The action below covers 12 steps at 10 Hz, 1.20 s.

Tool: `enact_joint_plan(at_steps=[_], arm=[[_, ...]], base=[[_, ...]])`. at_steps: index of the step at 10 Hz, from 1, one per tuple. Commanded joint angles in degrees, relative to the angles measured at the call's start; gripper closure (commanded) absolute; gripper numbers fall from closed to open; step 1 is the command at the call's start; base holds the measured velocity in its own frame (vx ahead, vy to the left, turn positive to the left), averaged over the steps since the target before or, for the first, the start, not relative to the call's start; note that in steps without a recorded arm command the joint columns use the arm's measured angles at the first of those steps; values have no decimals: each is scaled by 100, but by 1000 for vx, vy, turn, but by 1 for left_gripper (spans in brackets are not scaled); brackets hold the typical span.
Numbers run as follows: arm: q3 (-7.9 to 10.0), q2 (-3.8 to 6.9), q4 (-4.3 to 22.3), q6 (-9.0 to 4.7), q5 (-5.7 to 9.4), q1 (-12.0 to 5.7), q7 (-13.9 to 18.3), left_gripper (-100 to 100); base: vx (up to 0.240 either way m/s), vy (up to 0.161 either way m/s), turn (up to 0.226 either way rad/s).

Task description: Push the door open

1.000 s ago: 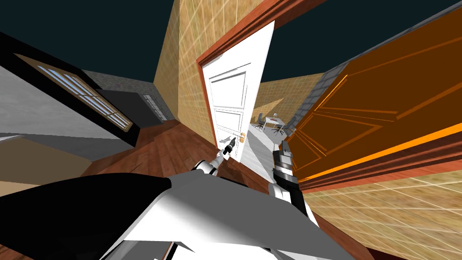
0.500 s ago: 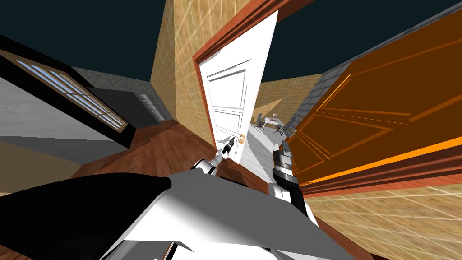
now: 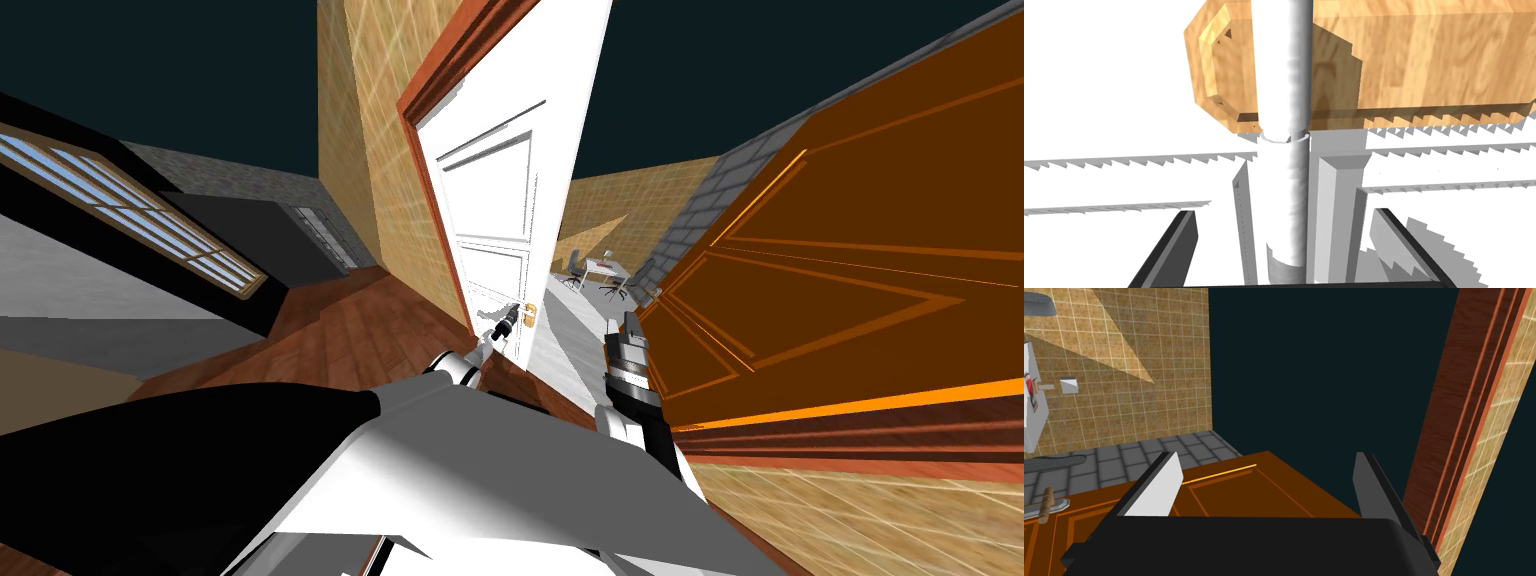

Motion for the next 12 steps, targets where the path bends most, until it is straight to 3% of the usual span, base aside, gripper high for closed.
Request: enact_joint_plan(at_steps=[1,2,3,8,9,12], arm=[[-7,-153,-100,43,-1,59,4,-100],[-1,-85,-29,-5,2,27,0,-100],[-1,-85,-29,-5,2,27,0,100],[-1,-85,-29,-5,2,27,0,100],[78,20,-50,2,41,8,-29,100],[180,130,-57,13,89,22,-75,100]], base=[[165,-40,-24],[78,-12,-4],[-11,-1,6],[-7,2,-5],[94,-84,12],[127,-104,42]])
